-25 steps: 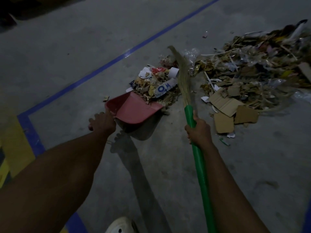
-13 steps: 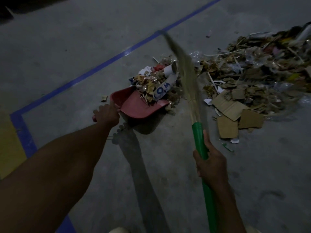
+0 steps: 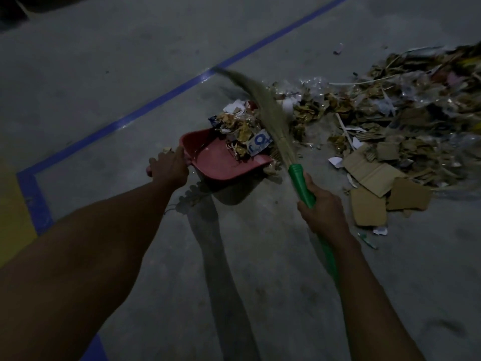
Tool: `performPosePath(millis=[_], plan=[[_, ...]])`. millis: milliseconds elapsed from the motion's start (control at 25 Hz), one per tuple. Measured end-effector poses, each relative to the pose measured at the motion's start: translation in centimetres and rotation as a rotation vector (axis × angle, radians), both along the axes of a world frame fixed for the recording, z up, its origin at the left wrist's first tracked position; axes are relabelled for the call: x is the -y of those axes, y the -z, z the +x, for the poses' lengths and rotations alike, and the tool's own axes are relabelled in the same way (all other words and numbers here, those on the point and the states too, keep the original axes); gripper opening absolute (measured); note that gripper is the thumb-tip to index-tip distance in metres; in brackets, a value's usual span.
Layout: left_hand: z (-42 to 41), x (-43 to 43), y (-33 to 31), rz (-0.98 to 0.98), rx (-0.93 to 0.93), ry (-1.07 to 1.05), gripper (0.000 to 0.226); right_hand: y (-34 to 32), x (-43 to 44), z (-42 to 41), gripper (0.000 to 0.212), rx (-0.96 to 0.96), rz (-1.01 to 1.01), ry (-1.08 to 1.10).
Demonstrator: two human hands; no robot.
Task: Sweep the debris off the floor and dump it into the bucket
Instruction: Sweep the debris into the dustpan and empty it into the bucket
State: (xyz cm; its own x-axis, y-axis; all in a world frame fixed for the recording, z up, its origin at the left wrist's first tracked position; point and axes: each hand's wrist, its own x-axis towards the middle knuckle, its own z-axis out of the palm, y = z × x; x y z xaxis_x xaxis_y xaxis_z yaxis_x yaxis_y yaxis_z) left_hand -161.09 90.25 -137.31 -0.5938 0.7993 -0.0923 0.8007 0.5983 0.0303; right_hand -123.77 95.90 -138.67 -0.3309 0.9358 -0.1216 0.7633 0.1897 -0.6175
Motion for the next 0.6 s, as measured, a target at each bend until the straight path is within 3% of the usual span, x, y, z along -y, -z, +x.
performPosePath(millis=[320, 480, 600], plan=[[-0.6, -0.8, 0.7, 0.008, -0.077, 0.049, 0.04, 0.1, 2.4, -2.4, 0.083, -0.086, -0.121, -0.09], [-0.9, -0.8, 0.8, 0.029, -0.054, 0.054, 0.039, -1.1, 3.9, -0.7, 0.088, -0.169, 0.036, -0.031], [-0.6, -0.6, 0.7, 0.011, -0.039, 0.045, 0.042, -1.7, 1.2, 0.5, 0.086, -0.108, -0.066, 0.066]])
